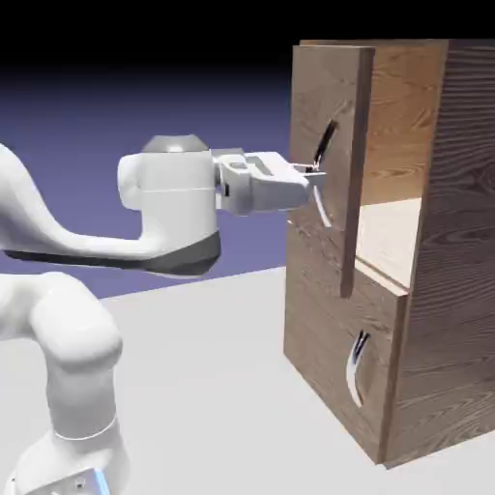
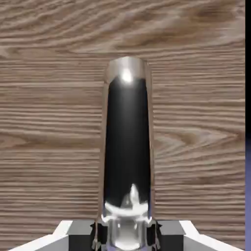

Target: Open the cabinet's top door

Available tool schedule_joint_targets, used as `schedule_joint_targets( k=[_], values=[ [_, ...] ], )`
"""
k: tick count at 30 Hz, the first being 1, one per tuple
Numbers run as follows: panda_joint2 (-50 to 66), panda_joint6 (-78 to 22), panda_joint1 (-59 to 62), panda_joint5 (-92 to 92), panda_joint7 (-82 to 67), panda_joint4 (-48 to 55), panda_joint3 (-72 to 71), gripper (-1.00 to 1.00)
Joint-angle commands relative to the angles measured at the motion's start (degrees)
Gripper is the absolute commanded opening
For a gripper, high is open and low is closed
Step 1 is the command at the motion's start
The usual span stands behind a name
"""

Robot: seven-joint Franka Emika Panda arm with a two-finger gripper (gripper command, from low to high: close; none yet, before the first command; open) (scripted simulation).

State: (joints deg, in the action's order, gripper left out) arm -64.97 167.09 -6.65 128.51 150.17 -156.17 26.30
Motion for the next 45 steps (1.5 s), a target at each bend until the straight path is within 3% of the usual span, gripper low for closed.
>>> schedule_joint_targets(
  k=[1, 9, 17, 32, 45],
  values=[
    [-0.85, -0.03, 2.08, -2.05, -0.65, -1.04, -1.78, -1.00],
    [-8.90, 1.50, 16.38, -21.46, -9.74, -8.44, -14.09, -1.00],
    [-18.41, -4.23, 18.08, -41.39, -23.87, -14.61, -20.85, -1.00],
    [-32.89, -36.56, 5.20, -73.79, -34.26, -16.77, -48.39, -1.00],
    [-26.81, -64.93, 9.57, -94.08, -32.40, -0.45, -75.15, -1.00]
  ],
)
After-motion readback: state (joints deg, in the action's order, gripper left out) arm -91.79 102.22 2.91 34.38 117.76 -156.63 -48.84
